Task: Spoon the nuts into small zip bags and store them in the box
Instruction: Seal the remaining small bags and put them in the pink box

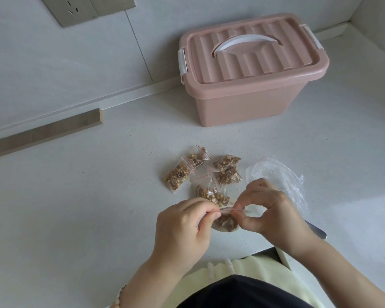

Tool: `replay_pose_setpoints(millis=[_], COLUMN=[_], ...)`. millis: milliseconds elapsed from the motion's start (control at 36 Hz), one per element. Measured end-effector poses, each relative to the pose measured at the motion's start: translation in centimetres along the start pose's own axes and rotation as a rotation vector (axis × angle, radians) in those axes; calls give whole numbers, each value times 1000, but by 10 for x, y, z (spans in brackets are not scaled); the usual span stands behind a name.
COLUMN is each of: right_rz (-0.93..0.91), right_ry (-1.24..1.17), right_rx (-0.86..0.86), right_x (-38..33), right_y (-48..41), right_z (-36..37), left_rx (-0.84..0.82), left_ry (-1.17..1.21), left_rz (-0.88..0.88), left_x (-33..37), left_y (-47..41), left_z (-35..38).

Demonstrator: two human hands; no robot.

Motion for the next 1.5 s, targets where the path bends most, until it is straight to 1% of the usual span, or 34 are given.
replay_pose_setpoints(millis=[83, 167, 250, 306, 389, 444, 556, 611, 694, 806, 861, 917, 1000, 1083, 1167, 1222, 1306, 1361, 1417, 1500], right_rz=[-13, -42, -65, -65, 3, 6, 36, 59, 148, 285, 314, 287, 247, 242, 213, 187, 163, 137, 132, 118], right_ry=[35, 56, 100, 143, 182, 251, 277, 309, 413, 595, 596, 551, 479, 373, 287, 223, 147, 113, 117, 178], right_rx=[8, 25, 19, 9, -18, -17, 110, 142, 145, 51, 38, 95, 163, 162, 170, 151, 75, 19, -22, 26], right_x=[1, 3, 3, 2, 3, 6, 16, 24, 43, 61, 62, 58, 50, 43, 32, 23, 11, 3, -2, -6], right_y=[-1, -3, -7, -11, -23, -37, -72, -89, -105, -108, -104, -97, -88, -79, -72, -67, -61, -58, -54, -47], right_z=[-4, -10, -12, -11, -11, -10, -18, -21, -16, 0, 3, 2, 1, 2, 6, 13, 27, 36, 43, 45], left_rx=[14, 29, 1, -1, 26, 6, -9, -37, -131, -303, -386, -422, -375, -241, -90, -34, 45, 83, 115, 162], left_ry=[4, 48, 132, 213, 401, 446, 354, 228, 57, -88, -132, -170, -253, -249, -188, -119, 12, 43, 91, 145], left_rz=[-9, -65, -181, -301, -484, -542, -603, -635, -645, -680, -707, -719, -696, -666, -652, -621, -569, -547, -553, -533], left_x=[-4, -10, -18, -25, -37, -46, -77, -95, -117, -139, -148, -154, -163, -162, -151, -140, -116, -96, -78, -63], left_y=[1, 3, 5, 4, 2, -1, -4, -5, -11, -18, -20, -19, -16, -10, -5, -1, 4, 6, 8, 13], left_z=[-2, -2, 0, 2, 10, 16, 26, 31, 42, 60, 69, 77, 82, 79, 71, 67, 60, 54, 50, 46])
Point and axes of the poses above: each hand's wrist, its own y-axis away from the middle knuckle, its own z-axis out of the palm, x = y × z, the point moved 3 cm from there along -y, towards the middle knuckle, and after that the axes turned 10 degrees about z, right-handed, at the moved point
